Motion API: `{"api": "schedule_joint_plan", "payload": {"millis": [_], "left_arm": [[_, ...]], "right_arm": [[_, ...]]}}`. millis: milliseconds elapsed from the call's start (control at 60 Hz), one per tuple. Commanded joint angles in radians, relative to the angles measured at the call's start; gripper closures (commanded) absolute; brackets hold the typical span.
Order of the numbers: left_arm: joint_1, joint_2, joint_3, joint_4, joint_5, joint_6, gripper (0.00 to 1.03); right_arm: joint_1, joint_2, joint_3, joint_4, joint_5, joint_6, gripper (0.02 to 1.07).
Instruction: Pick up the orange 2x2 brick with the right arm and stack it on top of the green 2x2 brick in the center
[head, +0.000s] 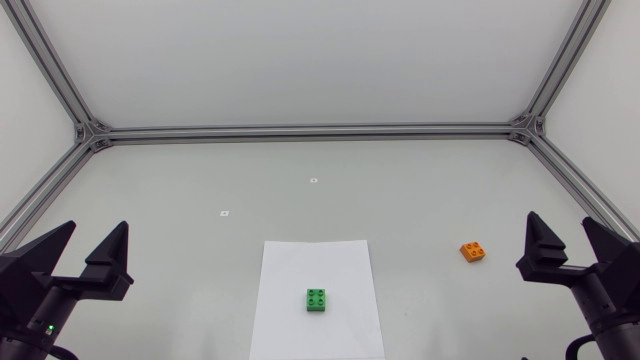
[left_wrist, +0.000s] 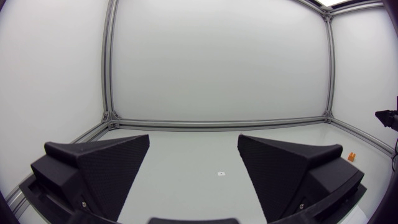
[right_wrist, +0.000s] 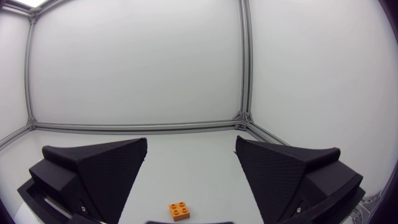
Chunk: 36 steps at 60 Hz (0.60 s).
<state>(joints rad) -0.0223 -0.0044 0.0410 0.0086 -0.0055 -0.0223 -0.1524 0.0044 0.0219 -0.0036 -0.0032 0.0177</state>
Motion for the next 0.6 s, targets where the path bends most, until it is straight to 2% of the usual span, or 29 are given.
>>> {"api": "schedule_joint_plan", "payload": {"millis": [0, 383, 583], "left_arm": [[0.002, -0.008, -0.041, -0.015, 0.004, 0.013, 0.04], [0.002, -0.008, -0.041, -0.015, 0.004, 0.013, 0.04], [0.002, -0.008, -0.041, -0.013, 0.004, 0.013, 0.04]], "right_arm": [[0.005, -0.011, -0.022, -0.004, -0.003, -0.004, 0.06], [0.016, -0.012, -0.023, 0.005, -0.003, -0.002, 0.06], [0.019, -0.012, 0.029, -0.021, -0.004, -0.004, 0.06]]}}
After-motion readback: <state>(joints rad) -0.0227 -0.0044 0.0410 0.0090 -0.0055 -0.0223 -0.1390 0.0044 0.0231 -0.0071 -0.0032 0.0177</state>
